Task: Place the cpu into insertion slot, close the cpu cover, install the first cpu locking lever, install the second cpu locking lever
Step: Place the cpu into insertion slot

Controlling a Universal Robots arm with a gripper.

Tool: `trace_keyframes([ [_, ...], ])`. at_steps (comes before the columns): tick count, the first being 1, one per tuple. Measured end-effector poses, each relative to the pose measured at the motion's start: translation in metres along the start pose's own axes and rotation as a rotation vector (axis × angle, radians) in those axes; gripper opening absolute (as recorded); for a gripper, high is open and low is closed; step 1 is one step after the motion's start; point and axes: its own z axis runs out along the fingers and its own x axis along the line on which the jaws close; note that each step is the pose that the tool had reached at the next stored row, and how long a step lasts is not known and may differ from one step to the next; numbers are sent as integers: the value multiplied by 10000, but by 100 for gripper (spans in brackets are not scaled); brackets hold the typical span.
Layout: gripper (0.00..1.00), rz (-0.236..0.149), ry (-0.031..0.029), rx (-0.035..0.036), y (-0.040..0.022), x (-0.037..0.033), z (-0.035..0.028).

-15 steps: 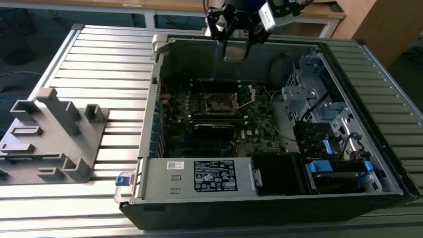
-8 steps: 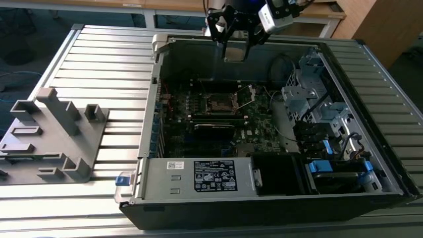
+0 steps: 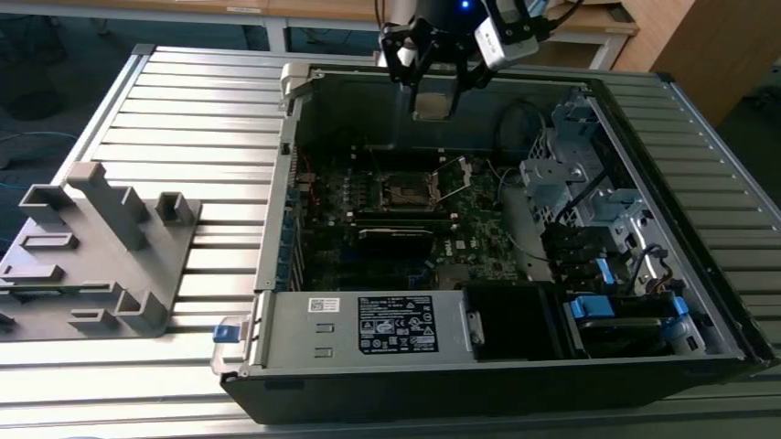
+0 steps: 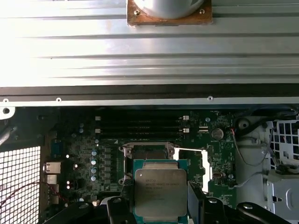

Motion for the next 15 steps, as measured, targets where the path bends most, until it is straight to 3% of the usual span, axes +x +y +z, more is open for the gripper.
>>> trace_keyframes([
  [9, 54, 0, -1, 7, -14, 27, 151],
  [15, 54, 0, 0, 14, -15, 28, 156],
])
